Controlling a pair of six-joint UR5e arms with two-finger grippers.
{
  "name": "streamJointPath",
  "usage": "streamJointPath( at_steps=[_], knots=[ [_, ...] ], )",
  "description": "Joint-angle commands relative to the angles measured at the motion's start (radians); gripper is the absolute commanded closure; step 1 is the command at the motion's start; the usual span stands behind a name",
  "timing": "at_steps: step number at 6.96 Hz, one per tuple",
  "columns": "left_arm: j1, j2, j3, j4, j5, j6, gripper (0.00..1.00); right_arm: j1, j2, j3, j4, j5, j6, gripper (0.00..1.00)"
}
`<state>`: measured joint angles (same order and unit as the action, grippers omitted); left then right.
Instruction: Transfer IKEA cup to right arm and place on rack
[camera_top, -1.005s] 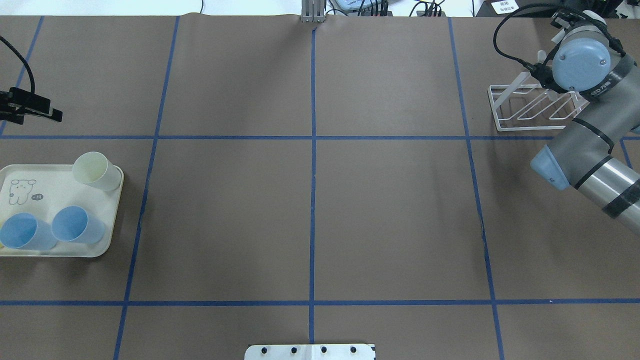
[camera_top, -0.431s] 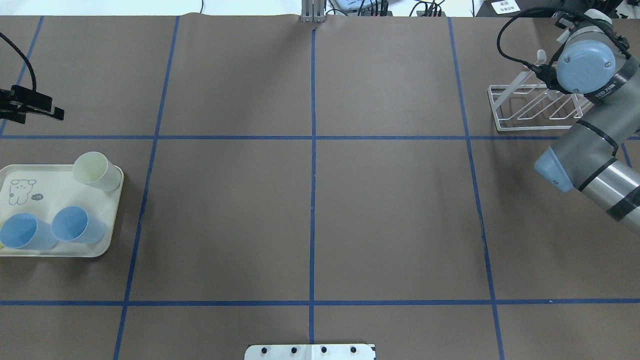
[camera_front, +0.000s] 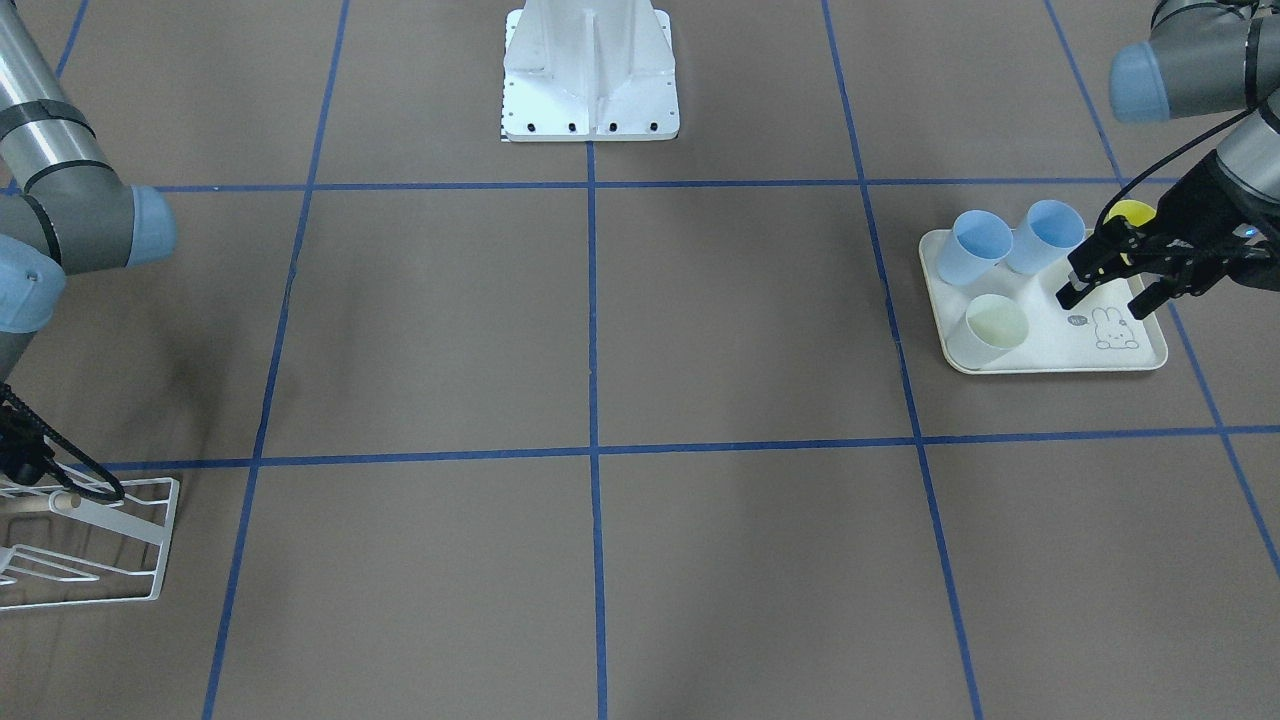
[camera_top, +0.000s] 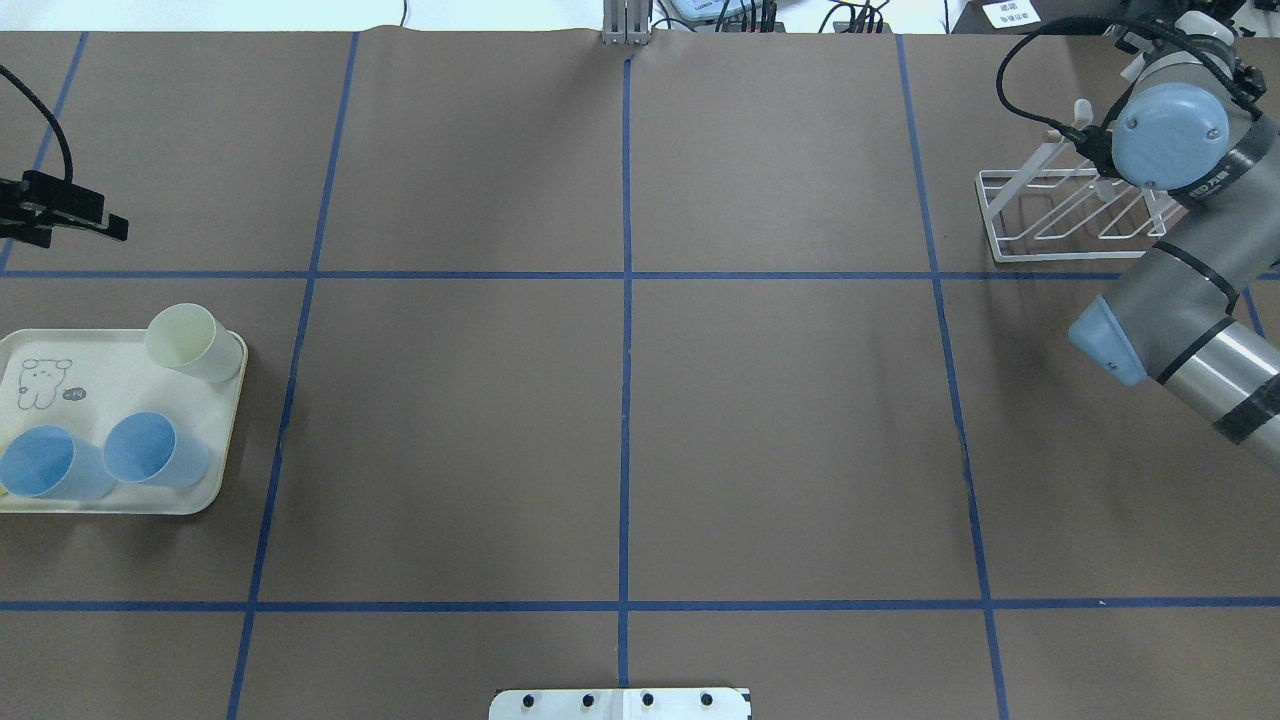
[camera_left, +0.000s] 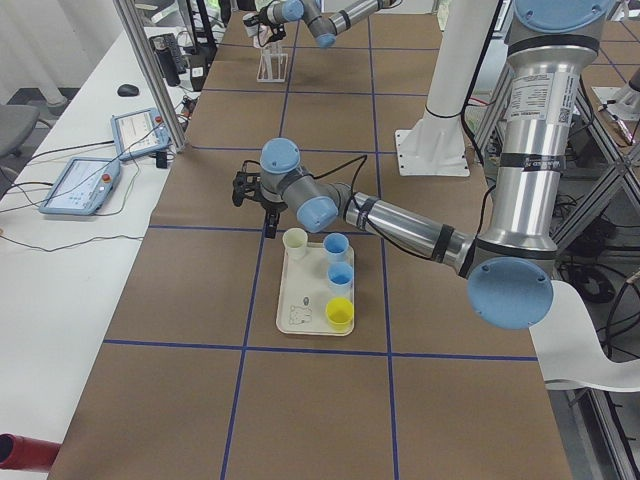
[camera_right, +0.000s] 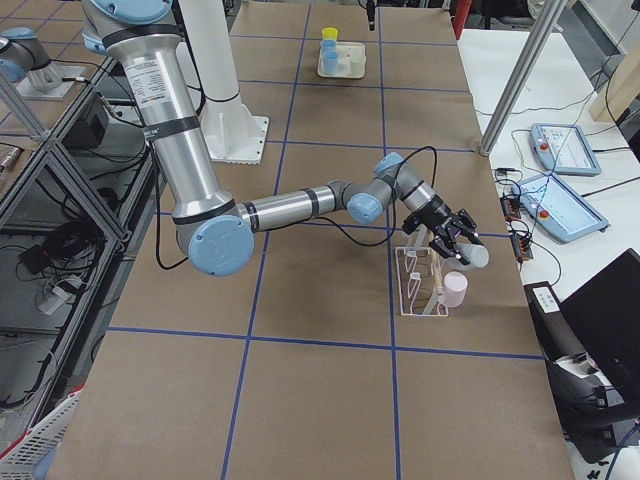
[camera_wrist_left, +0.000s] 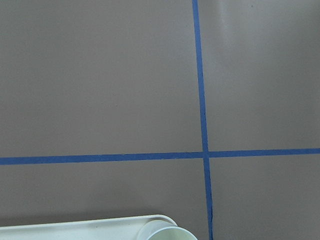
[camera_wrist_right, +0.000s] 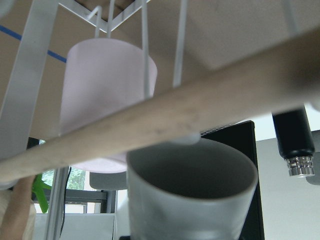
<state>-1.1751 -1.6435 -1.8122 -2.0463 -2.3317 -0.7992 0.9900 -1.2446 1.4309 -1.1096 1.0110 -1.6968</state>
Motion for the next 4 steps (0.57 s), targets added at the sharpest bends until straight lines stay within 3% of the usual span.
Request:
streamJointPath(
  at_steps=[1, 4],
  knots=[
    [0.000, 0.002, -0.001, 0.000, 0.000, 0.000, 0.00, -0.002, 0.001, 0.005, 0.000, -0.008, 0.008, 0.75],
    [0.000, 0.004, 0.001, 0.000, 0.000, 0.000, 0.00, -0.007, -0.006, 0.005, 0.001, -0.009, 0.011, 0.73]
  ],
)
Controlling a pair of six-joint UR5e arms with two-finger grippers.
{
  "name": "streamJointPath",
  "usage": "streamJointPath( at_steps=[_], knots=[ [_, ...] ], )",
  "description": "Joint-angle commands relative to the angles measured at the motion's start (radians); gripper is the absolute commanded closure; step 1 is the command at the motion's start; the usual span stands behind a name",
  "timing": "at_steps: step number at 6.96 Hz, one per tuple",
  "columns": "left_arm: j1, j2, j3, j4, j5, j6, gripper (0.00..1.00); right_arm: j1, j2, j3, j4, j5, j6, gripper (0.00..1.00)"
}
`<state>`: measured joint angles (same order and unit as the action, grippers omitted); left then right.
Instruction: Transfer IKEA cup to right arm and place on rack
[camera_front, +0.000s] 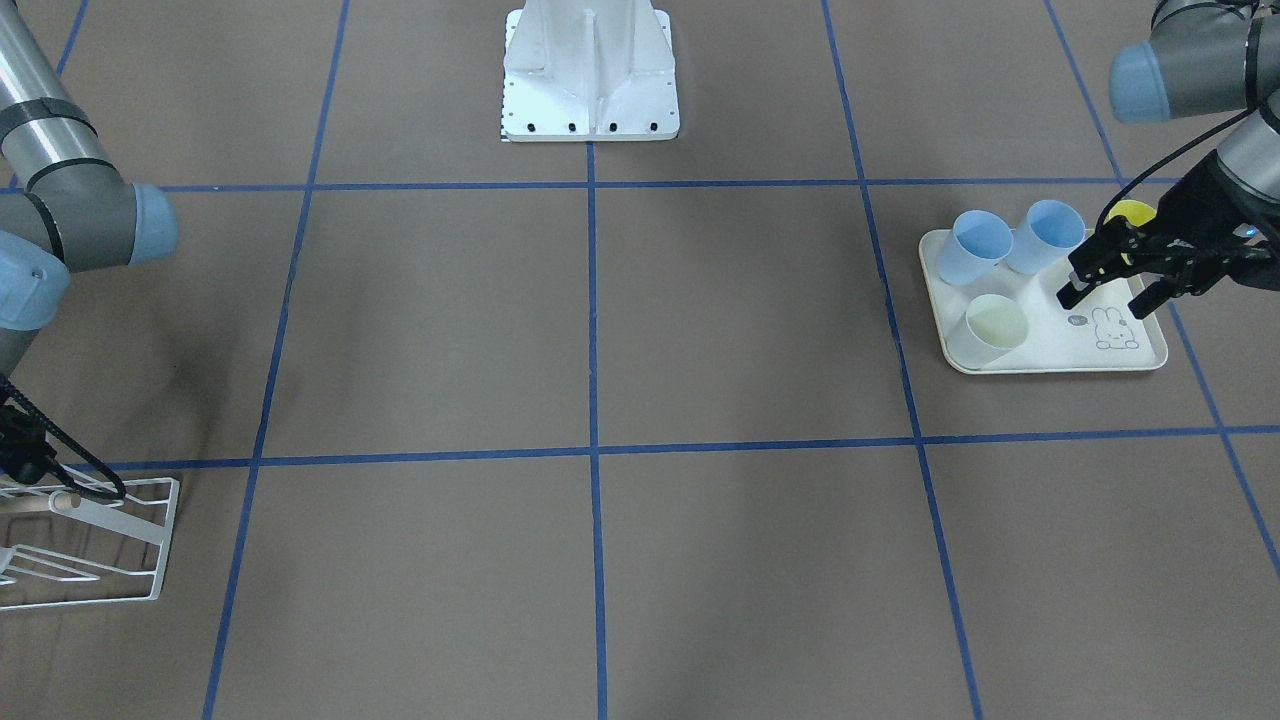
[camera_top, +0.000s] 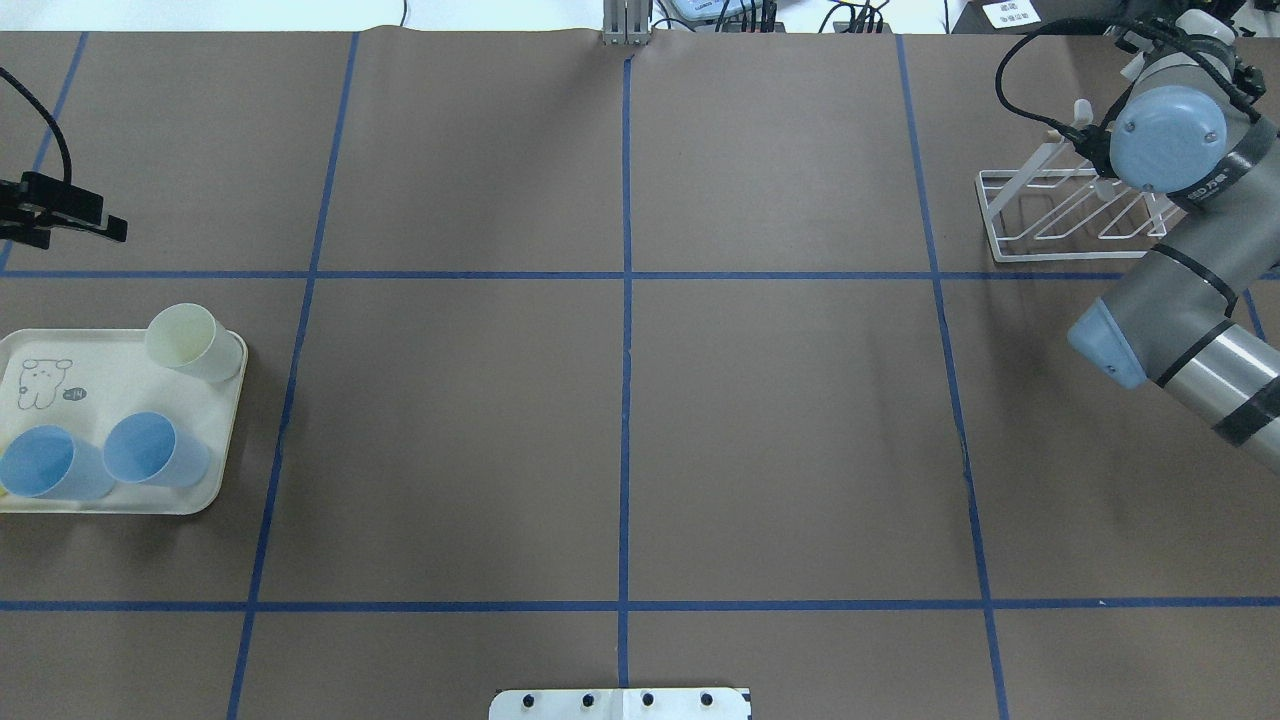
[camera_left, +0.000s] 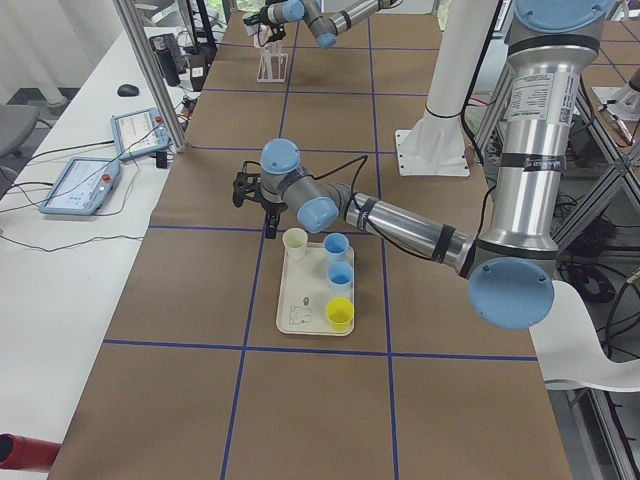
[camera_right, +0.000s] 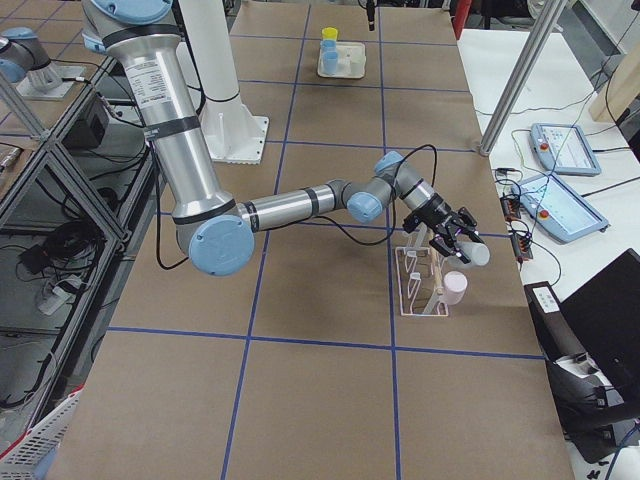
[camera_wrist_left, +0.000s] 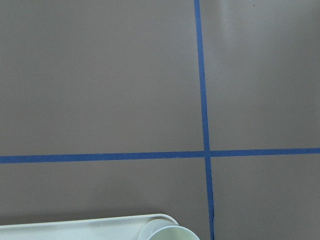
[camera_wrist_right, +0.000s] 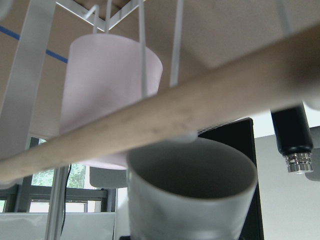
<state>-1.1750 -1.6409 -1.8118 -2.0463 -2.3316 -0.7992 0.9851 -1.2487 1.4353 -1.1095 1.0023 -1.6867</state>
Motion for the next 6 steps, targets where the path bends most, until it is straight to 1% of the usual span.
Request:
streamJointPath(
  at_steps=[1, 4, 6],
  knots=[
    [0.000, 0.001, 0.000, 0.000, 0.000, 0.000, 0.00, -0.002, -0.002, 0.011, 0.002, 0.001, 0.001, 0.72],
    [0.000, 0.004, -0.001, -0.002, 0.000, -0.002, 0.00, 0.009, -0.002, 0.071, -0.004, 0.012, -0.001, 0.72],
    [0.000, 0.004, -0.001, -0.002, 0.000, -0.002, 0.00, 0.009, -0.011, 0.085, -0.004, 0.012, 0.002, 0.72]
  ],
)
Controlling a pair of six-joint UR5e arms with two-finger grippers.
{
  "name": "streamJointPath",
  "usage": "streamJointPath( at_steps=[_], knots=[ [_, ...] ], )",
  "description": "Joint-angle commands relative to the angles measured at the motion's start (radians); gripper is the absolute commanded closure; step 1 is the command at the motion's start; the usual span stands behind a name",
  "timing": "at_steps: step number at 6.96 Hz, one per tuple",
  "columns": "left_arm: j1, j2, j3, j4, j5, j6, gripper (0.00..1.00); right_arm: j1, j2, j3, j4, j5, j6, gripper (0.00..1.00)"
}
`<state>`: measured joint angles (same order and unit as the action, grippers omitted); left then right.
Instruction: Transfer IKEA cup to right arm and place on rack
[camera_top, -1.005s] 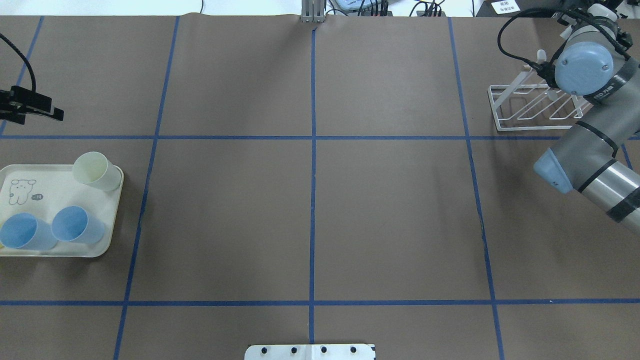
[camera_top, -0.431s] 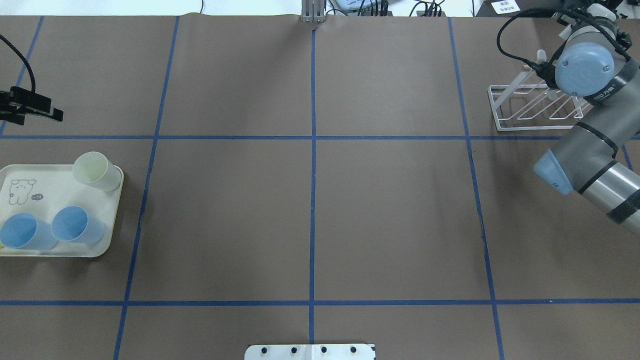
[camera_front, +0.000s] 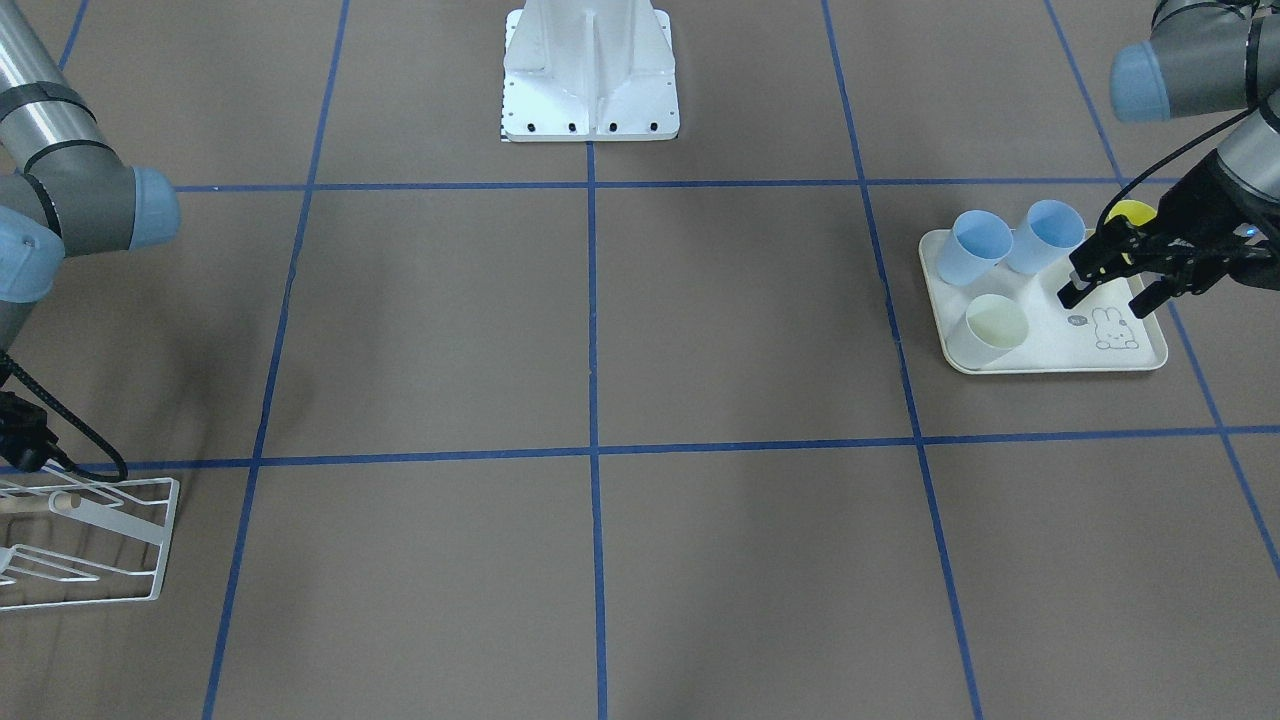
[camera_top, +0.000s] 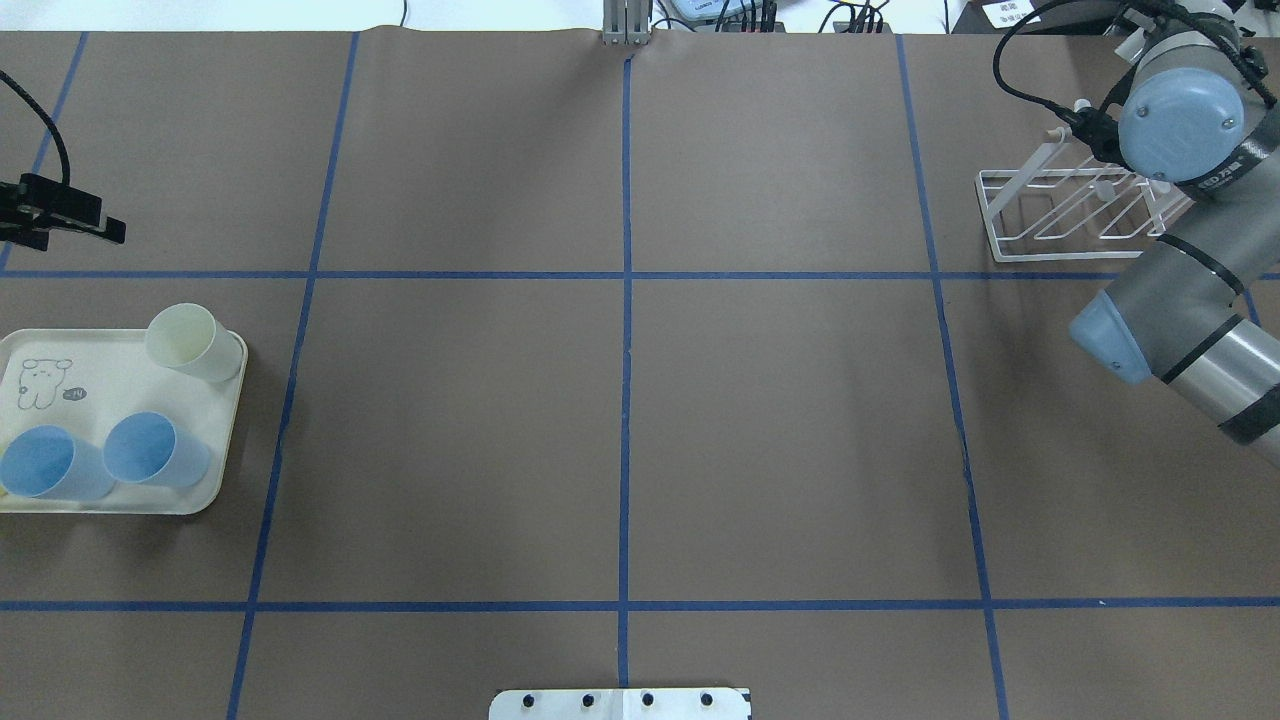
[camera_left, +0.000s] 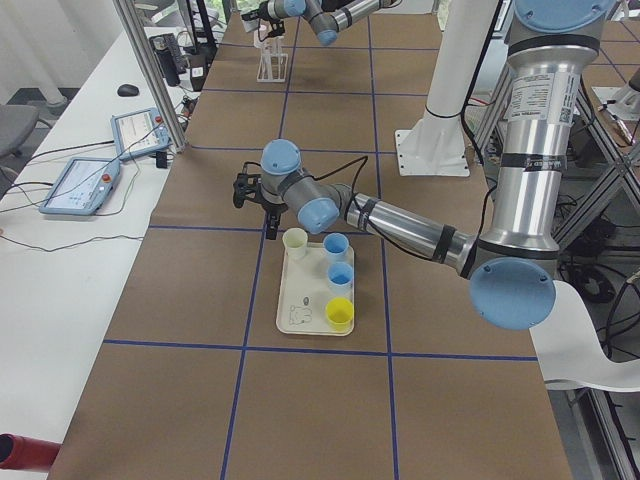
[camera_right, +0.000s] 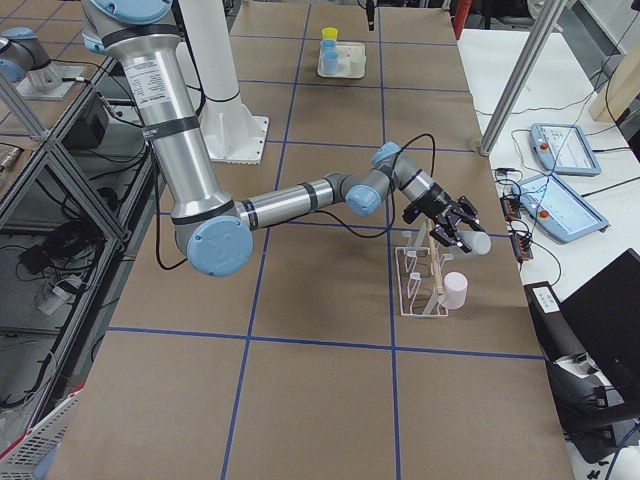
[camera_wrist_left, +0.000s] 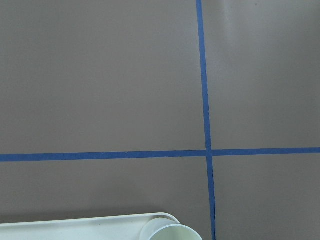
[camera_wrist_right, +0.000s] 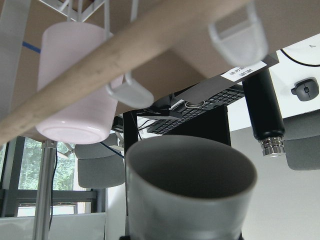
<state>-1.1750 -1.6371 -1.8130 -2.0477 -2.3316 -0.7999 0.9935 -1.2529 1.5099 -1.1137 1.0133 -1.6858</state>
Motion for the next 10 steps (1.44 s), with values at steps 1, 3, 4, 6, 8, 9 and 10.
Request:
streamJointPath(
  at_steps=[1, 3, 4, 6, 8, 9, 10],
  knots=[
    [0.000, -0.001, -0.002, 0.000, 0.000, -0.001, 0.00, 0.011, -0.010, 0.047, -0.003, 0.002, -0.002, 0.72],
    [0.000, -0.001, -0.006, 0.000, 0.000, -0.001, 0.00, 0.037, -0.099, 0.310, -0.148, 0.033, 0.003, 0.72],
    [0.000, -0.001, -0.003, 0.000, 0.000, -0.001, 0.00, 0.034, -0.178, 0.349, -0.144, 0.027, 0.070, 0.73],
    [0.000, -0.001, -0.008, 0.000, 0.000, -0.001, 0.00, -0.100, -0.255, 0.346, -0.143, -0.139, 0.229, 0.78],
    [0.000, -0.001, -0.002, 0.000, 0.000, -0.001, 0.00, -0.153, -0.269, 0.337, -0.147, -0.194, 0.256, 0.79],
    [0.000, 0.000, -0.005, 0.000, 0.000, -0.001, 0.00, -0.165, -0.267, 0.322, -0.147, -0.214, 0.261, 0.79],
    [0.000, 0.000, -0.005, 0.000, 0.000, -0.001, 0.00, -0.176, -0.267, 0.297, -0.144, -0.238, 0.262, 0.78]
  ],
)
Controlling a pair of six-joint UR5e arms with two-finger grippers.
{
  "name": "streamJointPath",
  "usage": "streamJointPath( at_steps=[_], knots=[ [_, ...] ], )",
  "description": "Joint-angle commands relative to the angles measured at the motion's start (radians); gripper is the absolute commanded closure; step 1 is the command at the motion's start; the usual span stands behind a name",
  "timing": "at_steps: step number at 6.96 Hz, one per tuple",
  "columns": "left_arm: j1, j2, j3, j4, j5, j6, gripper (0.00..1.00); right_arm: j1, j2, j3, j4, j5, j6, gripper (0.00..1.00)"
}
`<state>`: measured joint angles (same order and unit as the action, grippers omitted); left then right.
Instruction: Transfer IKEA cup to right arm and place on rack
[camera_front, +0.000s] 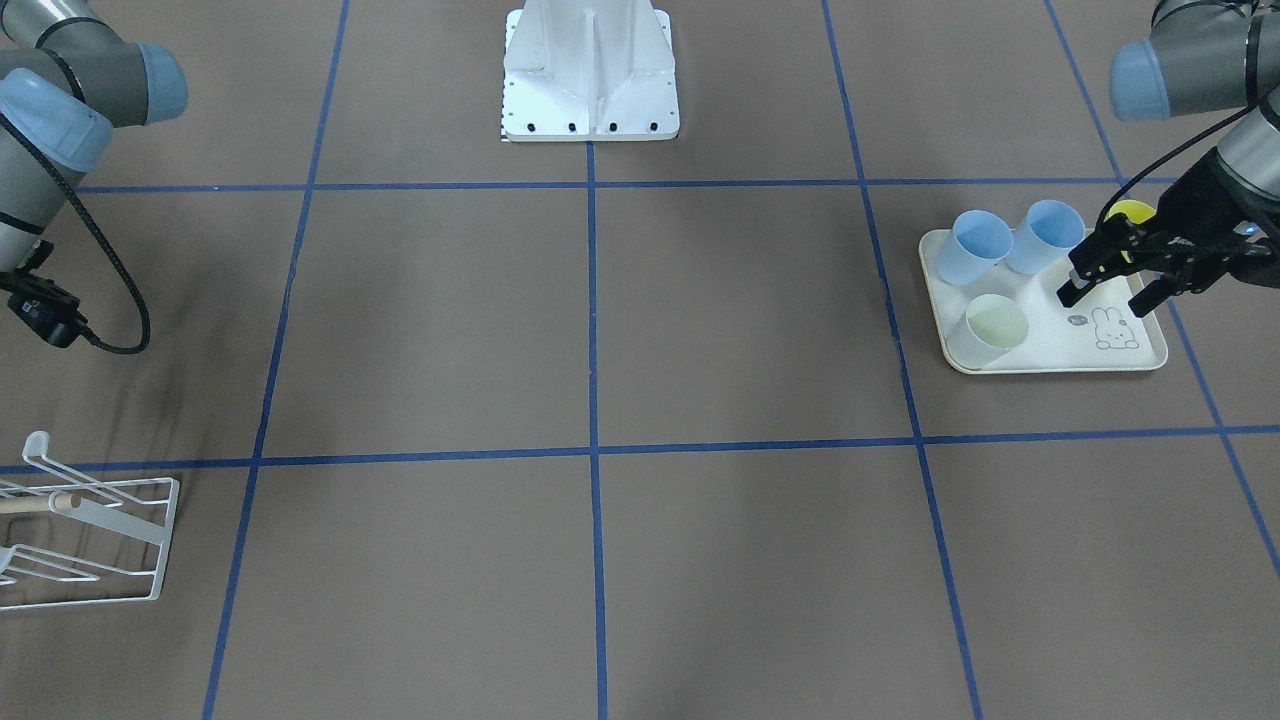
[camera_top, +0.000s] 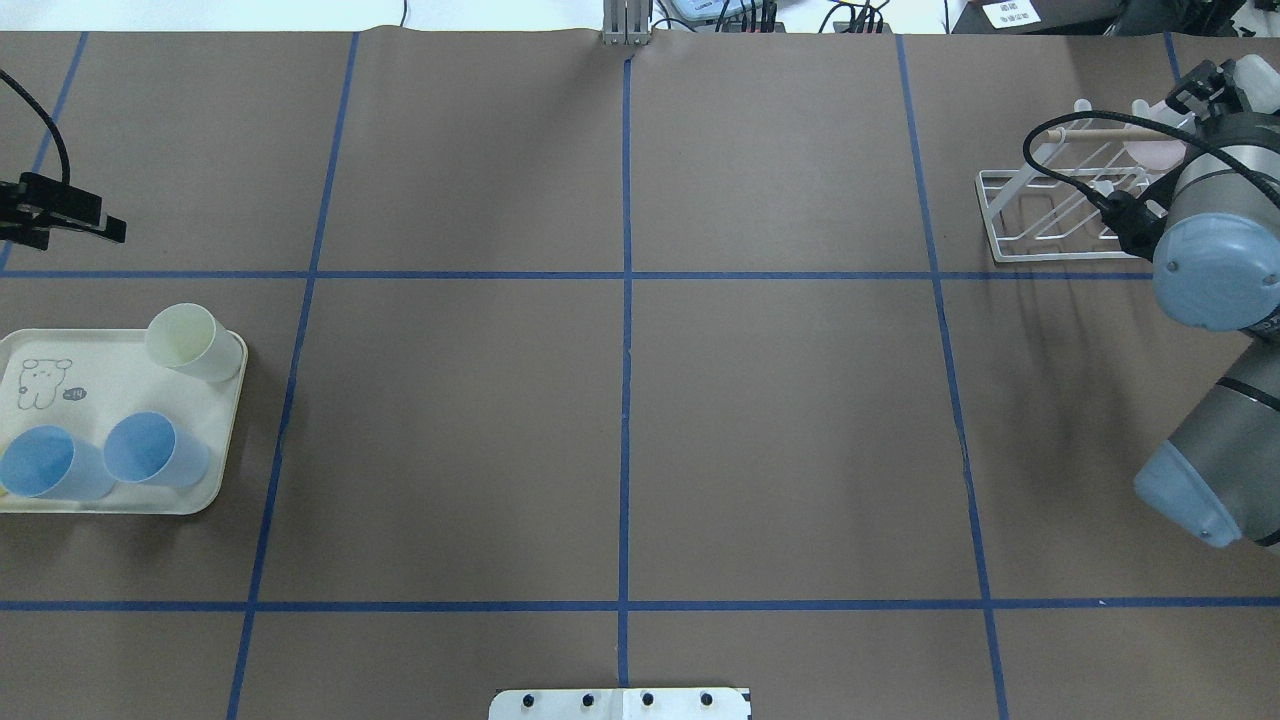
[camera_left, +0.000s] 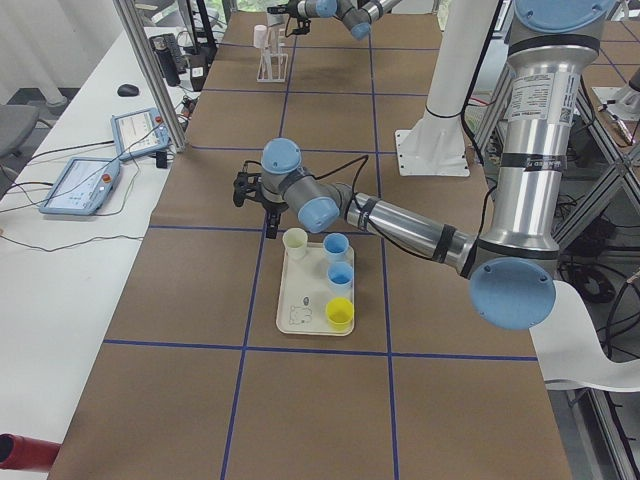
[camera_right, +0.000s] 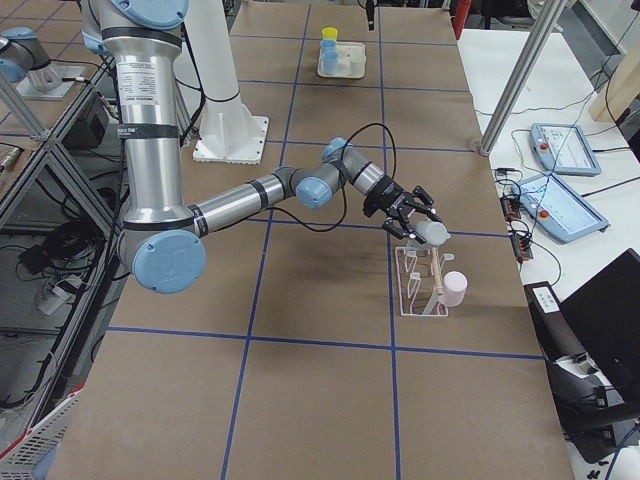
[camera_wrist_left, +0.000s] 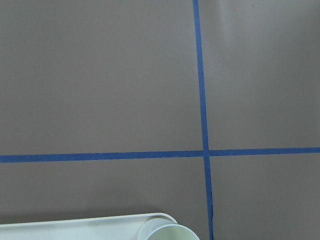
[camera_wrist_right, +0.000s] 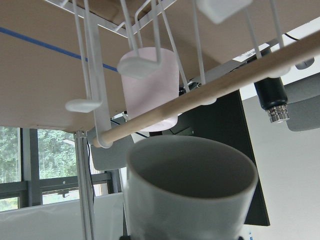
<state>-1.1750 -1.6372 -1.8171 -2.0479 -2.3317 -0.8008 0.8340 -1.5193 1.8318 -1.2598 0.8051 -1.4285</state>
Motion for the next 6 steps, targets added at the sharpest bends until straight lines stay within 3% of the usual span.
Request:
streamJointPath(
  at_steps=[1, 6],
  knots=[
    [0.000, 0.000, -0.001, 0.000, 0.000, 0.000, 0.00, -0.025, -0.001, -0.038, 0.003, -0.043, 0.010, 0.77],
    [0.000, 0.000, -0.001, -0.002, 0.000, 0.000, 0.00, -0.065, 0.014, -0.115, 0.008, -0.079, 0.060, 0.74]
  ],
)
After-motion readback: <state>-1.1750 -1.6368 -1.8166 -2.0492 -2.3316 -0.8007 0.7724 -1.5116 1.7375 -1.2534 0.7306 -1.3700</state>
